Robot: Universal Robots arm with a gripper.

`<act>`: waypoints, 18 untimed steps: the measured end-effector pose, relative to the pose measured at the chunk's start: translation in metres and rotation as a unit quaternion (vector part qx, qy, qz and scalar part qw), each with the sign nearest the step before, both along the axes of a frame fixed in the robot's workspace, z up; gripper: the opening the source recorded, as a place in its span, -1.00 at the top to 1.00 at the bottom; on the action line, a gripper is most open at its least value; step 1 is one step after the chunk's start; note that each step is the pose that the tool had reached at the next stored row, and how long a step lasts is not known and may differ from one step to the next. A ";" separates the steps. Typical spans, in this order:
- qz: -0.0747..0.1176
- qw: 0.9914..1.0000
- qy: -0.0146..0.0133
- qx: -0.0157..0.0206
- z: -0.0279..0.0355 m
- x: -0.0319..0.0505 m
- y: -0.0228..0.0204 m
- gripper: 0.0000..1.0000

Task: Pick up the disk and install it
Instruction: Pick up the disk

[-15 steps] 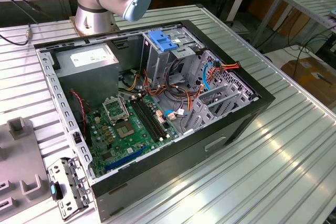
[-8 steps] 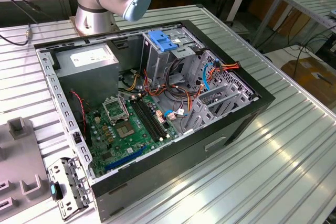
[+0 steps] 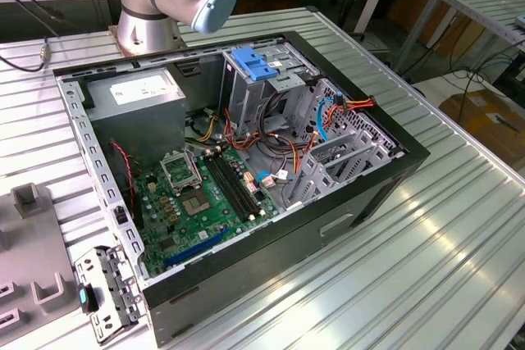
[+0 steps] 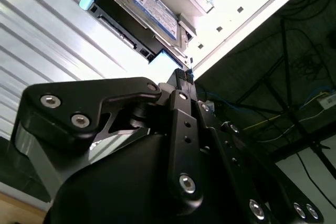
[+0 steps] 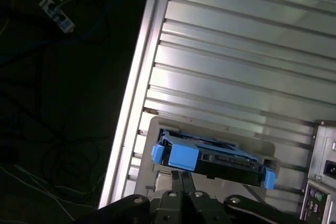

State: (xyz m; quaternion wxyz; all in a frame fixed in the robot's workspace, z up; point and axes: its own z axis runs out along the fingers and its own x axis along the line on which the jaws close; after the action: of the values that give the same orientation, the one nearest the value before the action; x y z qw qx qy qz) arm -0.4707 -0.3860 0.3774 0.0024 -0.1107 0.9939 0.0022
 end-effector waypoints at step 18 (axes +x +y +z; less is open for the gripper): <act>0.168 0.986 0.002 0.000 -0.0040 0.0027 0.0003 0.79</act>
State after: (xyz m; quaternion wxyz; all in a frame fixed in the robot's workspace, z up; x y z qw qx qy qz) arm -0.4680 -0.3857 0.3734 -0.0004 -0.2763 0.9611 0.0025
